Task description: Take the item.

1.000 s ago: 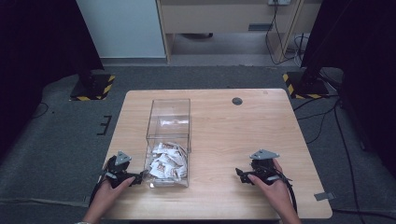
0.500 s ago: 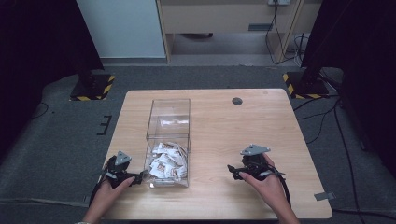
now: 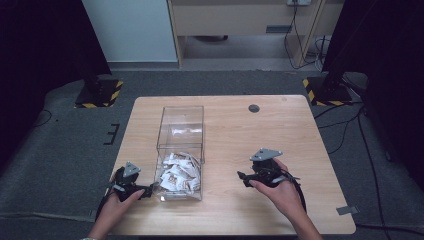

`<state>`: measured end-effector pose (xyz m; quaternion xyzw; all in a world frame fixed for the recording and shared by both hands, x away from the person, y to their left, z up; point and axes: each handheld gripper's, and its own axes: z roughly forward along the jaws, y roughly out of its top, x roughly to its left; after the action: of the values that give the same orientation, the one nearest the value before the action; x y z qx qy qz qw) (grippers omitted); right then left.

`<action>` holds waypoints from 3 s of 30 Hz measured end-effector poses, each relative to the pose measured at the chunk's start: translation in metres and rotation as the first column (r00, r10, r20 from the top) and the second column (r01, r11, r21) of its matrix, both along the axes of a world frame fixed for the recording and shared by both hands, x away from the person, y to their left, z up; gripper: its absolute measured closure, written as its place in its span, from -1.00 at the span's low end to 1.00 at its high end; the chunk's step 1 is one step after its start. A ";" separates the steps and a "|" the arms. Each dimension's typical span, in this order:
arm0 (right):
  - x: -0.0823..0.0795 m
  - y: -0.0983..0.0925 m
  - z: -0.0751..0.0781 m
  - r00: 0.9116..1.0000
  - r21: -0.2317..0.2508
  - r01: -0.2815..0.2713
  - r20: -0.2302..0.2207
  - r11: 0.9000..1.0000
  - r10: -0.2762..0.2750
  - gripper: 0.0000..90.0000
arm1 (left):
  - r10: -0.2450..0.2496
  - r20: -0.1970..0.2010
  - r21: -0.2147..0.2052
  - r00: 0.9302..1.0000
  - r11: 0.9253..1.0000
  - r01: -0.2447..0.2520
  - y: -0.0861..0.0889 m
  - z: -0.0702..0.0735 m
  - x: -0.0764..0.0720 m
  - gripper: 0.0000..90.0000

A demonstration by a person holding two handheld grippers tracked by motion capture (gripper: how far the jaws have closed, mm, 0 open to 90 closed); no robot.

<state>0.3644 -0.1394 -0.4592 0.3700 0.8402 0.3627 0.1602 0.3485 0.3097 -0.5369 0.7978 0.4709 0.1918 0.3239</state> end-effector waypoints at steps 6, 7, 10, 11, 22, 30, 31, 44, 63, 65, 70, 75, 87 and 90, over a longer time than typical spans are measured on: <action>0.001 0.010 0.013 1.000 -0.001 -0.022 0.000 1.000 0.022 -0.22 | 0.000 0.000 0.000 1.000 1.000 0.000 0.000 0.000 0.000 -1.00; 0.002 0.012 0.015 1.000 -0.003 -0.025 0.002 1.000 0.025 -0.21 | 0.000 0.000 0.000 1.000 1.000 0.000 0.000 0.000 0.000 -1.00; 0.003 0.017 0.021 0.999 -0.002 -0.042 0.007 0.999 0.042 -0.15 | 0.000 0.000 0.000 1.000 1.000 0.000 0.000 0.000 0.000 -1.00; 0.003 0.017 0.021 0.999 -0.002 -0.042 0.007 0.999 0.042 -0.15 | 0.000 0.000 0.000 1.000 1.000 0.000 0.000 0.000 0.000 -1.00; 0.004 0.039 0.039 0.995 0.013 -0.101 0.019 0.995 0.100 0.10 | 0.000 0.000 0.000 1.000 1.000 0.000 0.000 0.000 0.000 -1.00; 0.006 0.070 0.053 0.985 0.022 -0.170 0.030 0.985 0.170 0.28 | 0.000 0.000 0.000 1.000 1.000 0.000 0.000 0.000 0.000 -1.00; 0.006 0.073 0.054 0.984 0.025 -0.174 0.031 0.984 0.173 0.30 | 0.000 0.000 0.000 1.000 1.000 0.000 0.000 0.000 0.000 -1.00; 0.006 0.116 0.055 0.969 0.034 -0.248 0.028 0.968 0.247 0.49 | 0.000 0.000 0.000 1.000 1.000 0.000 0.000 0.000 0.000 -1.00; 0.003 0.152 0.041 0.948 0.017 -0.317 -0.003 0.948 0.317 0.62 | 0.000 0.000 0.000 1.000 1.000 0.000 0.000 0.000 0.000 -1.00; 0.003 0.156 0.038 0.949 0.017 -0.314 -0.012 0.949 0.315 0.62 | 0.000 0.000 0.000 1.000 1.000 0.000 0.000 0.000 0.000 -1.00; 0.005 0.161 0.034 0.948 0.010 -0.317 -0.021 0.948 0.317 0.60 | 0.000 0.000 0.000 1.000 1.000 0.000 0.000 0.000 0.000 -1.00; 0.006 0.168 0.027 0.946 -0.002 -0.323 -0.033 0.946 0.323 0.55 | 0.000 0.000 0.000 1.000 1.000 0.000 0.000 0.000 0.000 -1.00; 0.008 0.174 0.018 0.943 -0.028 -0.330 -0.050 0.944 0.328 0.57 | 0.000 0.000 0.000 1.000 1.000 0.000 0.000 0.000 0.000 -1.00; 0.009 0.175 0.016 0.945 -0.038 -0.325 -0.057 0.945 0.323 0.60 | 0.000 0.000 0.000 1.000 1.000 0.000 0.000 0.000 0.000 -1.00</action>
<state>0.3729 0.0358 -0.4429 0.2320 0.9016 0.3548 0.0862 0.3485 0.3097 -0.5369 0.7978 0.4709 0.1918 0.3240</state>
